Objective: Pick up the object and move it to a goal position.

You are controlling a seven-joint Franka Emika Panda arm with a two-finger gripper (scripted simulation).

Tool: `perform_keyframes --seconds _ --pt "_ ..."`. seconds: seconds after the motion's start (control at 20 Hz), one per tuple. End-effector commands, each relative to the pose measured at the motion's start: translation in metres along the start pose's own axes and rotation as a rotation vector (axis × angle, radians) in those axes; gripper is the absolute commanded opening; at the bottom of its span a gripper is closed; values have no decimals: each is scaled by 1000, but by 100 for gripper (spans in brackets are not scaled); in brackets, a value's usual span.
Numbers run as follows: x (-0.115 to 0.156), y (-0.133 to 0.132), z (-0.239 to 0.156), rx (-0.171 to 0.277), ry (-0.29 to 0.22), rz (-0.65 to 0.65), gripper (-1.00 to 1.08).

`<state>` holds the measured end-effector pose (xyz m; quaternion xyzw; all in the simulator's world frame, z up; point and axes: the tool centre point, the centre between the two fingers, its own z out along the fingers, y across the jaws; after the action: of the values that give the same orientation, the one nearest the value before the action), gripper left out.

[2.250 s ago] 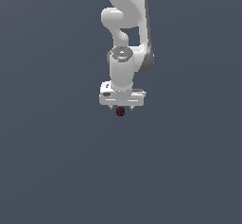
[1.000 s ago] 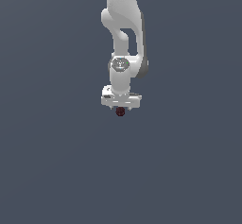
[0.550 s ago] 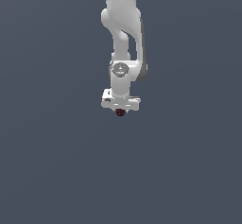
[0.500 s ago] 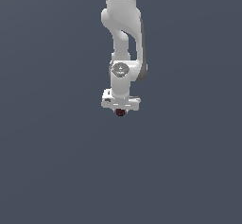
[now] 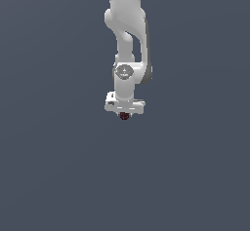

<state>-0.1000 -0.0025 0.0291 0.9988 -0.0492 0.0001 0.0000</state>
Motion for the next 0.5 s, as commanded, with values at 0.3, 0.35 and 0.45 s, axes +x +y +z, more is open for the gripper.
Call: perform_keyframes --seconds 0.3,0.35,0.45 --pt "-2 -8 -14 0 0 0 -100" --pt "-3 -10 -18 0 0 0 -100" --pt "-4 -15 -27 0 0 0 -100"
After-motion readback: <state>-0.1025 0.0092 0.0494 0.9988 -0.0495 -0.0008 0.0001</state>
